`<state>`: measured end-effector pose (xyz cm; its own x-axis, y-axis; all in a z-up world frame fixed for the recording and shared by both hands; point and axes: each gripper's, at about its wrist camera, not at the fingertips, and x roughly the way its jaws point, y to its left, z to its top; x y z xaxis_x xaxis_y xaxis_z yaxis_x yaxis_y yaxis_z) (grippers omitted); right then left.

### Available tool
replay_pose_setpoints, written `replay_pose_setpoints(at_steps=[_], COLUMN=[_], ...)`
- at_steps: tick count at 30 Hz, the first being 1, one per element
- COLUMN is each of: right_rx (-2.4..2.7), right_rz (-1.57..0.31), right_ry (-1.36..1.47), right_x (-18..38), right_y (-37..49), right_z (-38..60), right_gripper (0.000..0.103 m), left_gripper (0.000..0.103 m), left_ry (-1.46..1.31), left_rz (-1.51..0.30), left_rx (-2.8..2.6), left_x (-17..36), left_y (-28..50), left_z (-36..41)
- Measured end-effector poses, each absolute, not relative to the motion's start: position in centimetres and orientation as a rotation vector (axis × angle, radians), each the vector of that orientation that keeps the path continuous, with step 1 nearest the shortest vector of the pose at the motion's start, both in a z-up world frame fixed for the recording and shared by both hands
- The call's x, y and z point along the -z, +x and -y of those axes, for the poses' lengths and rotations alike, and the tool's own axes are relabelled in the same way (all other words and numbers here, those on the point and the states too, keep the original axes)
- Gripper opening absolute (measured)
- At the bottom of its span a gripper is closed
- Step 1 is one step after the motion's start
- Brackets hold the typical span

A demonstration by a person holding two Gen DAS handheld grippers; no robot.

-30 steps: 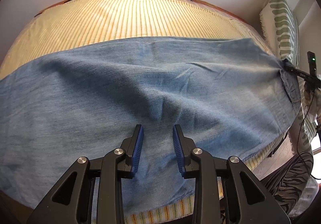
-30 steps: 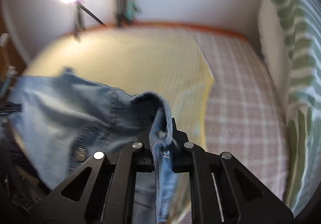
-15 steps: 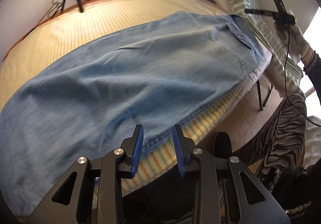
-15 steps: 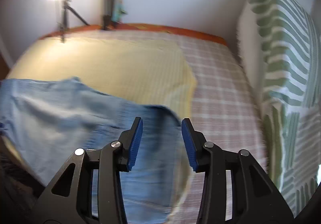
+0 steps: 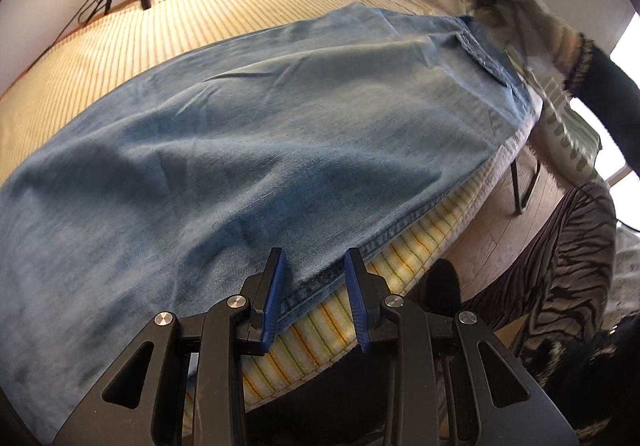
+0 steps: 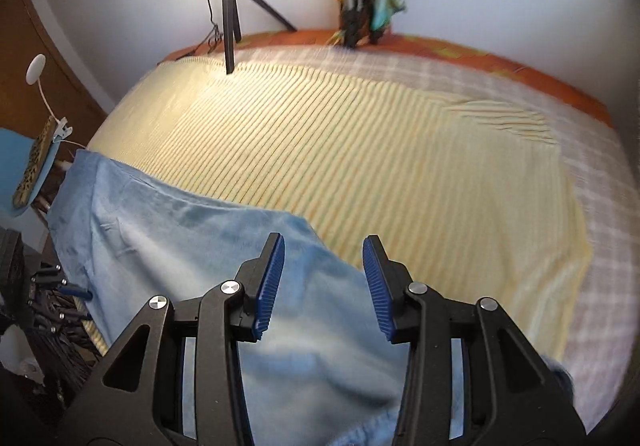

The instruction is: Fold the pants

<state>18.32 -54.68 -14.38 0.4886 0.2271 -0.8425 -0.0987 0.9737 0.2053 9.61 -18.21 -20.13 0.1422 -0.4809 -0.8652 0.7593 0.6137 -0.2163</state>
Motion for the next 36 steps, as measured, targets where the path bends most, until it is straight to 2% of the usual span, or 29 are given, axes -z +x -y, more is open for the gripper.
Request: replay_pose_setpoints(at_steps=[2, 7, 8, 9, 10, 16, 18, 22, 24, 27, 36], right_rx=[-0.223, -0.301, -0.313, -0.321, -0.325, -0.239, -0.244, -0.246, -0.229, -0.180, -0.299], right_rz=[-1.095, -1.081, -1.076, -1.081, -1.086, -0.954, -0.976, -1.060, -1.046, -0.995, -0.932], right_ry=[0.143, 0.117, 0.092, 0.060, 0.042, -0.098, -0.026, -0.096, -0.057, -0.023, -0.043], right_x=[16.4, 18.3, 18.3, 18.4, 18.5, 15.9, 16.3, 17.3, 16.4, 14.4, 10.9], right_y=[20.3, 21.3, 21.2, 21.0, 20.8, 19.2, 20.0, 20.7, 20.5, 19.4, 8.8], right_z=[54.4, 52.6, 52.0, 51.2, 50.8, 50.3, 51.5, 50.3, 50.8, 51.9, 46.6], right_gripper=[0.054, 0.054, 0.045, 0.024, 0.018, 0.005, 0.005, 0.010, 0.024, 0.033, 0.034], left_gripper=[0.028, 0.028, 0.028, 0.028, 0.028, 0.028, 0.028, 0.028, 0.028, 0.028, 0.028], left_ry=[0.278, 0.248, 0.244, 0.233, 0.220, 0.187, 0.186, 0.204, 0.204, 0.189, 0.256], left_rz=[-1.101, -1.073, -1.080, -1.096, -1.110, -1.159, -1.161, -1.150, -1.150, -1.128, -1.021], left_rx=[0.903, 0.747, 0.707, 0.659, 0.626, 0.548, 0.548, 0.551, 0.550, 0.556, 0.776], left_x=[19.3, 17.7, 17.9, 18.1, 18.4, 20.6, 20.5, 20.5, 20.5, 19.7, 16.8], left_y=[9.9, 12.1, 12.7, 13.6, 14.1, 15.4, 15.4, 15.3, 15.1, 14.4, 11.1], left_z=[17.4, 13.0, 12.0, 10.7, 9.9, 6.7, 6.6, 6.6, 6.8, 7.3, 13.3])
